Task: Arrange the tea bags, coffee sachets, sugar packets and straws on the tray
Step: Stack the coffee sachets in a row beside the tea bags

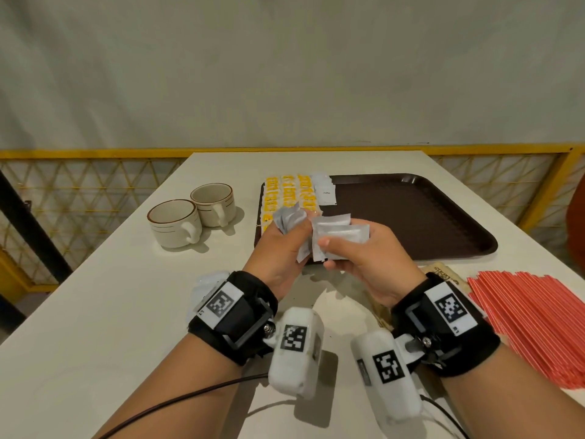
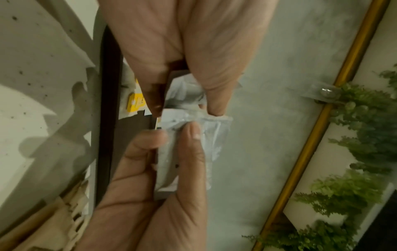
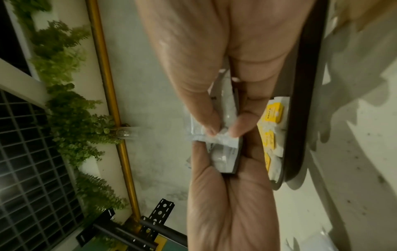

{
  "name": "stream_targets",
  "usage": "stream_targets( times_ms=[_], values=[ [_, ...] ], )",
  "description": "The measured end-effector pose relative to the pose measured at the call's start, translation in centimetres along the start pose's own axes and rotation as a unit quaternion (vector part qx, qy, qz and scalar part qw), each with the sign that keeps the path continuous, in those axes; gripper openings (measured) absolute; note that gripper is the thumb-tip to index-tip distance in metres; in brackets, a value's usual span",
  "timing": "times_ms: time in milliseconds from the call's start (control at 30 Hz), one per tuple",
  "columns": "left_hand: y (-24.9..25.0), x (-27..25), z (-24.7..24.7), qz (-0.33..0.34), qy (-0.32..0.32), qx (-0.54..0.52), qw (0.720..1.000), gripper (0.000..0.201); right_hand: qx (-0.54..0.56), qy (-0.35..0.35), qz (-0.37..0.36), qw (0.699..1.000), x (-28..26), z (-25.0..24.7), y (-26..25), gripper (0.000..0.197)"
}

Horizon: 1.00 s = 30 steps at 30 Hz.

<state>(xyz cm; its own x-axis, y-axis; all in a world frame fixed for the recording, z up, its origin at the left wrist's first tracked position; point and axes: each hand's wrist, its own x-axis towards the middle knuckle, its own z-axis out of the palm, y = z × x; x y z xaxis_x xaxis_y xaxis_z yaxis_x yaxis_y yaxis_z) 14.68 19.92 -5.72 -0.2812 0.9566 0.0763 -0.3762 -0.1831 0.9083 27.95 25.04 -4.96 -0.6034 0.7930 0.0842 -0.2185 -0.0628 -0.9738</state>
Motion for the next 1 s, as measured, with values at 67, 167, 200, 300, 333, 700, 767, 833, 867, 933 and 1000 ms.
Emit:
stream_targets(
  times_ms=[67,167,200,300,333,700,767,833,867,933,1000],
  values=[
    [0.3,-0.4,0.4,-0.007,-0.005,-0.007,1.000,0.051,0.001,-0.034,0.017,0.999,-0.1,0.1,0.0,0.023],
    [0.3,-0.3,0.4,-0.018,-0.019,-0.009,1.000,0.053,-0.002,-0.063,0.028,0.998,-0.3,0.2,0.2,0.022],
    [0.2,-0.3,0.2,-0.024,-0.024,-0.011,0.999,0.050,-0.003,-0.065,0.028,0.997,-0.3,0.2,0.2,0.022],
    [0.4,-0.3,-0.2,-0.062,-0.036,-0.026,0.997,0.042,-0.008,-0.082,0.040,0.996,-0.3,0.3,0.2,0.023],
    [0.5,-0.3,-0.3,-0.073,-0.040,-0.038,0.996,0.037,-0.013,-0.089,0.046,0.995,-0.3,0.2,0.1,0.023],
    [1.0,0.9,-1.4,-0.056,0.067,-0.204,0.975,0.011,0.069,0.004,0.048,0.996,0.4,-0.8,-0.8,0.025],
    [1.3,0.8,-1.3,-0.066,0.061,-0.223,0.971,0.019,0.060,0.033,0.040,0.997,0.5,-0.9,-0.8,0.023],
    [1.4,0.7,-1.2,-0.076,0.057,-0.240,0.966,0.032,0.058,0.059,0.032,0.996,0.6,-1.0,-0.7,0.023],
    [1.4,0.7,-1.2,-0.079,0.061,-0.245,0.965,0.039,0.061,0.064,0.027,0.996,0.7,-1.0,-0.7,0.023],
    [1.5,0.8,-1.2,-0.076,0.062,-0.249,0.964,0.049,0.066,0.064,0.022,0.996,0.7,-1.0,-0.8,0.021],
    [1.5,0.9,-1.2,-0.067,0.059,-0.237,0.967,0.052,0.070,0.054,0.025,0.996,0.7,-0.9,-0.8,0.017]
  ],
)
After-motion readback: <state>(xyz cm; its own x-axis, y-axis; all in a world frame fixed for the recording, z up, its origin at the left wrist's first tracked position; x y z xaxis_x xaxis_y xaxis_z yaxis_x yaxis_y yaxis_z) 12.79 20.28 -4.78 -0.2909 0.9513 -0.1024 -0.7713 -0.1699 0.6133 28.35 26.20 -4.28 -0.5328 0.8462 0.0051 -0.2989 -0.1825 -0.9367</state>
